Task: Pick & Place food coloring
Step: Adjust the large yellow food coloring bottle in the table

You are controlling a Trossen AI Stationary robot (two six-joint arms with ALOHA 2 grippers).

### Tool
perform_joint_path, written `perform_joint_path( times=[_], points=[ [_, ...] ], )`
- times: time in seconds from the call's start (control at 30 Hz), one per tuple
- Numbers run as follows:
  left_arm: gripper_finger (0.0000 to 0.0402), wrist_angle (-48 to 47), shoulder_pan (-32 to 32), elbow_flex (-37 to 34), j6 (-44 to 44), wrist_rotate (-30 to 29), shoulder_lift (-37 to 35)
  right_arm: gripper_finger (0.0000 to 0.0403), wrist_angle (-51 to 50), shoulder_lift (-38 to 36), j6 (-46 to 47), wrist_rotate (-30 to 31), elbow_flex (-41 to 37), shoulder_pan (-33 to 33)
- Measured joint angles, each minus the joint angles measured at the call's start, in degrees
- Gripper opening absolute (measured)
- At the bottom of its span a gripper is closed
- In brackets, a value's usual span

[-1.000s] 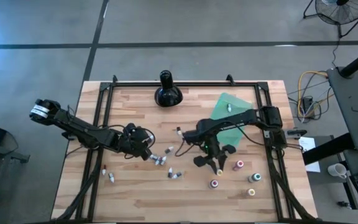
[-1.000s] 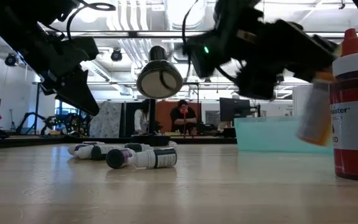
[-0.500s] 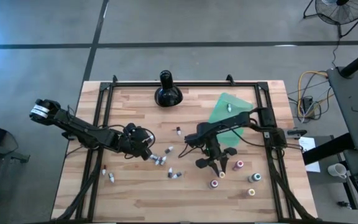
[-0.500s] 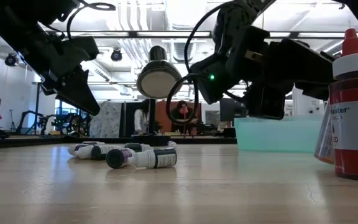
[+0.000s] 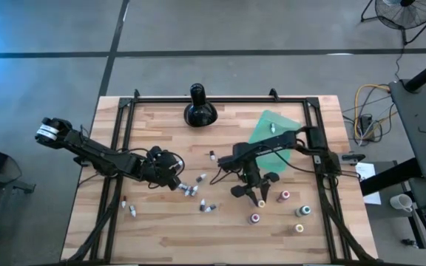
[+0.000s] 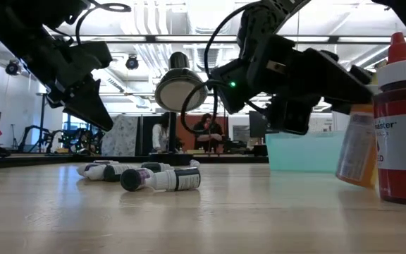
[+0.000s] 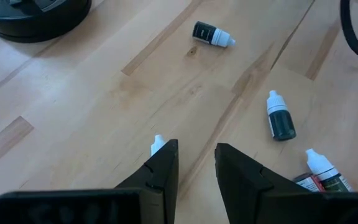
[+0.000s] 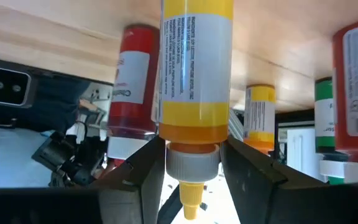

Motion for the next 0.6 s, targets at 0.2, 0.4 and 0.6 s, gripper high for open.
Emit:
perform_joint_path(
  times=[0.2,0.4,0.6],
  points=[
    [0.0080,0.02,0.00,0.00,0.00,0.02,0.00,0.0140,0.00,-0.11,-0.20,2.69,1.33,-0.99],
    [0.0080,0.02,0.00,0.00,-0.02,0.02,0.00,0.0157,-0.07,-0.11,-1.11,5.19,2.85,-1.61],
    [0.0080,0.04,-0.01,0.00,0.00,0.02,0.00,0.0179,0.84,-0.09,-1.59,9.75,5.66,-1.68]
  ],
)
